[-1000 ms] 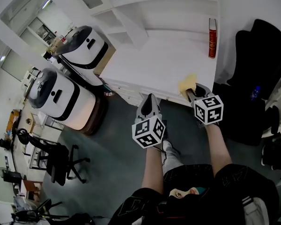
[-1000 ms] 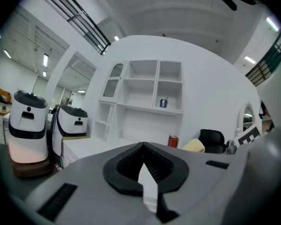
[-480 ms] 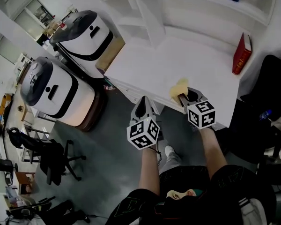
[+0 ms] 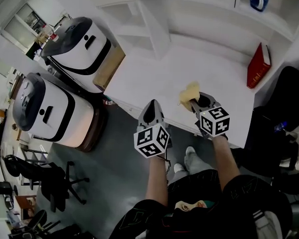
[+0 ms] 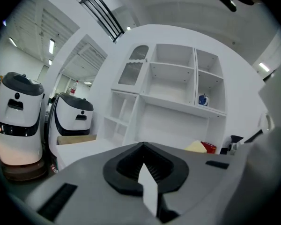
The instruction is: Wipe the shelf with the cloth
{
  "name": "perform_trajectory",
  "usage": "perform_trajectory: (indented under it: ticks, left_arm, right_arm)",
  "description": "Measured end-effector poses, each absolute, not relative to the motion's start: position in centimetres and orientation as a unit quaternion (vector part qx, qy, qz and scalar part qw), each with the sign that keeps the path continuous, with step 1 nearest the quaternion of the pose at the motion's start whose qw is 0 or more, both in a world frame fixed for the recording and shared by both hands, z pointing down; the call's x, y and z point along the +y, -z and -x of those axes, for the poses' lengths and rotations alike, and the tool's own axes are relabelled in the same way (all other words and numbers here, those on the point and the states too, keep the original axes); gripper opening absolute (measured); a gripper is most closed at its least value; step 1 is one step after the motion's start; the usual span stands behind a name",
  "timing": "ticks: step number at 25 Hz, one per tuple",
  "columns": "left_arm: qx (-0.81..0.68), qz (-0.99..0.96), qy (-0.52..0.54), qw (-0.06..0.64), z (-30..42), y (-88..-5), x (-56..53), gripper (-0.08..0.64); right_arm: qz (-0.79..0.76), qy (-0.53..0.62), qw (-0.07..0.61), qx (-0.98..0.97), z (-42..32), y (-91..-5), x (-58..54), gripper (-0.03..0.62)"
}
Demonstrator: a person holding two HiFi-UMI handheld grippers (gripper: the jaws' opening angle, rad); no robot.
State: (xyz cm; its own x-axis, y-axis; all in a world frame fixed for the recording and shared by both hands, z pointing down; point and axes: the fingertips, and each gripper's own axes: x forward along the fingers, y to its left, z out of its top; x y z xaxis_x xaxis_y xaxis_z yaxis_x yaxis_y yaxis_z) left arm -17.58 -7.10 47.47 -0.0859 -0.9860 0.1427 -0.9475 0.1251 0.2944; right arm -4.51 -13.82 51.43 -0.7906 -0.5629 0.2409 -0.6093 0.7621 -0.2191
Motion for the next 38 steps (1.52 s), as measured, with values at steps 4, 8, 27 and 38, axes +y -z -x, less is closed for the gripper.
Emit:
perform_trajectory:
  ticks: [4, 8, 27, 38]
  left_arm:
    - [-0.717, -0.682, 0.056, 0.131, 16.4, -44.9, -12.2, -0.001]
    - [-0.71, -0.695, 0.083, 0.078, 15.2, -40.6, -15.8, 0.0]
    - [-0.669, -0.729, 0.103, -0.103, 12.3, -25.6, -22.5, -0.001]
    - [-0.664, -0.724, 0.111, -0.151, 17.5, -21.1, -24.2, 0.0]
  right_arm:
    - [-0.34, -0.137, 0.054, -0.929, 3.0, -48.6, -19.2, 0.063]
    - [-0.33, -0.111, 0.024, -0.937, 2.6, -45.1, -22.8, 0.063]
    - [-0.249, 0.05, -0.047, -0.966, 4.7, -28.4, -28.5, 0.063]
    - [-0.23, 0.085, -0.08, -0.966, 10.7, -22.0, -33.4, 0.063]
